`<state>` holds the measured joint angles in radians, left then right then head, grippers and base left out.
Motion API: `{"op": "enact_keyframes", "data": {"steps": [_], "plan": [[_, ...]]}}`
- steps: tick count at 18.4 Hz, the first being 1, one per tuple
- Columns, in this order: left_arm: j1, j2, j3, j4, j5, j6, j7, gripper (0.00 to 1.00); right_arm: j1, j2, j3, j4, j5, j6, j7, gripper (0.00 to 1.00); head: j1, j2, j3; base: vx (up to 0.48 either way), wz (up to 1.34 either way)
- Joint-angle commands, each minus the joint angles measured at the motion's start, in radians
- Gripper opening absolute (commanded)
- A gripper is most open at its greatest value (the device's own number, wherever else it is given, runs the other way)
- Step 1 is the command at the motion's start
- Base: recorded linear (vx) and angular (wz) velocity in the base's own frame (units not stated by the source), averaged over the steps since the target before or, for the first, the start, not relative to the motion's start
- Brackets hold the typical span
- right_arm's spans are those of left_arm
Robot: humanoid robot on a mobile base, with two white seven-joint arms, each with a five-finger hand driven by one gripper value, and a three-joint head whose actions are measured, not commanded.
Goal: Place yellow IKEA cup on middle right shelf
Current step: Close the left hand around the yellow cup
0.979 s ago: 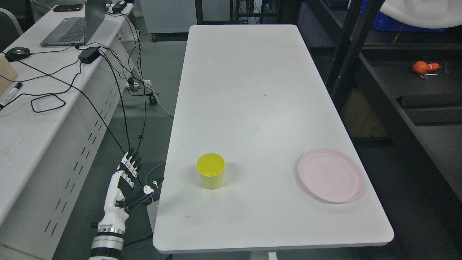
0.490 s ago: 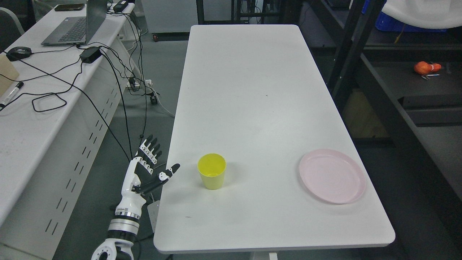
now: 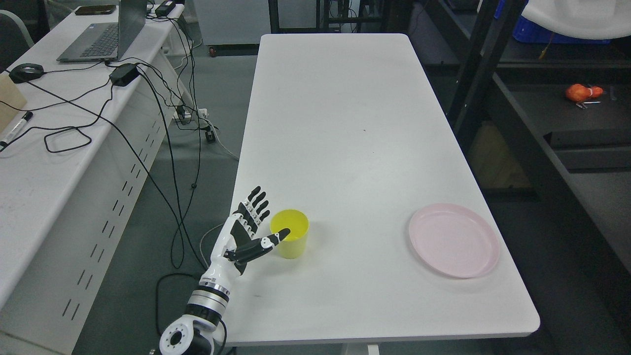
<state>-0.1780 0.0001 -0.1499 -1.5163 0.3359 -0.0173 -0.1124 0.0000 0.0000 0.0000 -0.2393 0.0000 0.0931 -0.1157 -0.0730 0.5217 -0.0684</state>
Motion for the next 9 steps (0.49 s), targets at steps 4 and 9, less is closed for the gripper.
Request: {"op": "enact_keyframes", "data": {"steps": [4, 9], "plan": [[-0.029, 0.017, -0.184, 0.051, 0.005, 0.032, -0.047, 0.99, 0.014, -0.017, 0.017, 0.000, -0.025, 0.000, -0.001, 0.99, 0.0000, 0.000, 0.000, 0.000, 0.00], [-0.037, 0.017, -0.162, 0.108, -0.002, 0.066, -0.044, 0.99, 0.014, -0.017, 0.017, 0.000, -0.025, 0.000, -0.001, 0.99, 0.0000, 0.000, 0.000, 0.000, 0.00]]}}
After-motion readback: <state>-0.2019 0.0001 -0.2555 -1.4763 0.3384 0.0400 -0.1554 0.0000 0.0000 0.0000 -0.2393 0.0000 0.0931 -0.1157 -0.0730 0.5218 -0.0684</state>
